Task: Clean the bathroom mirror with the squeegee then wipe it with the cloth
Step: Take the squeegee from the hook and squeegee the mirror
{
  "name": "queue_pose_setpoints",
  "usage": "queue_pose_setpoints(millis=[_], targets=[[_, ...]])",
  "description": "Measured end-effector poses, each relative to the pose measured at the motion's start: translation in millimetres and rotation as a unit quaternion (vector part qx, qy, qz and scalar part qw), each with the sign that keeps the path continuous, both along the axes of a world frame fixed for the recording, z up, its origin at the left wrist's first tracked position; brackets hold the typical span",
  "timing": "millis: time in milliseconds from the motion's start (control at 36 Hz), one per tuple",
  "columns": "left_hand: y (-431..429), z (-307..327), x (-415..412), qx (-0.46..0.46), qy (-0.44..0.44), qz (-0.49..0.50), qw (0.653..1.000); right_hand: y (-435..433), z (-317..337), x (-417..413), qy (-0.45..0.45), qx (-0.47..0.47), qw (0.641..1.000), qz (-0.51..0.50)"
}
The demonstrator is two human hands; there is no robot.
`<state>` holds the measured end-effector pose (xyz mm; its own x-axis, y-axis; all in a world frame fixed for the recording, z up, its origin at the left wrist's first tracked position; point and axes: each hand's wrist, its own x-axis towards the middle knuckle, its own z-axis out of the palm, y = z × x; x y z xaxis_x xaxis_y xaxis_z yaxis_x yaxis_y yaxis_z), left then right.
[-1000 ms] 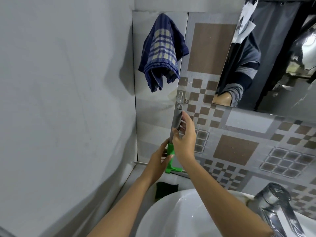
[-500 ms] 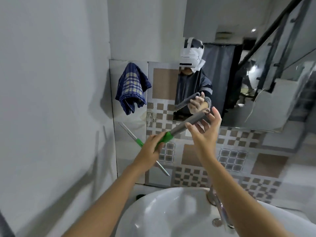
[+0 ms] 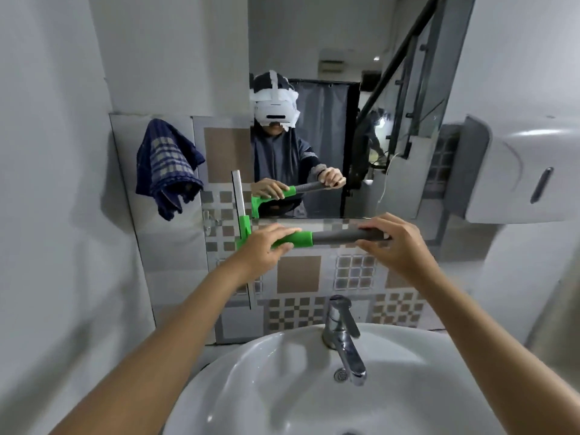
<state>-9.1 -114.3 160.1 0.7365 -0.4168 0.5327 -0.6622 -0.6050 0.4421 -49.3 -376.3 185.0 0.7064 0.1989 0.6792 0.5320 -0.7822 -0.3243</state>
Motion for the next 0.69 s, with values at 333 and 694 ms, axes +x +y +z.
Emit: queue_pose_setpoints(millis=[333,694], targets=[[-66,28,5,0.012,-0.065,-0.081,0.995,-11,10,-4,-0.061,-0.171,0.983,-0.030],[-103,105,32,0.026,-0.299,0.036,0.953,-52,80,42,-0.192,-0.116,0.973,-0.047]])
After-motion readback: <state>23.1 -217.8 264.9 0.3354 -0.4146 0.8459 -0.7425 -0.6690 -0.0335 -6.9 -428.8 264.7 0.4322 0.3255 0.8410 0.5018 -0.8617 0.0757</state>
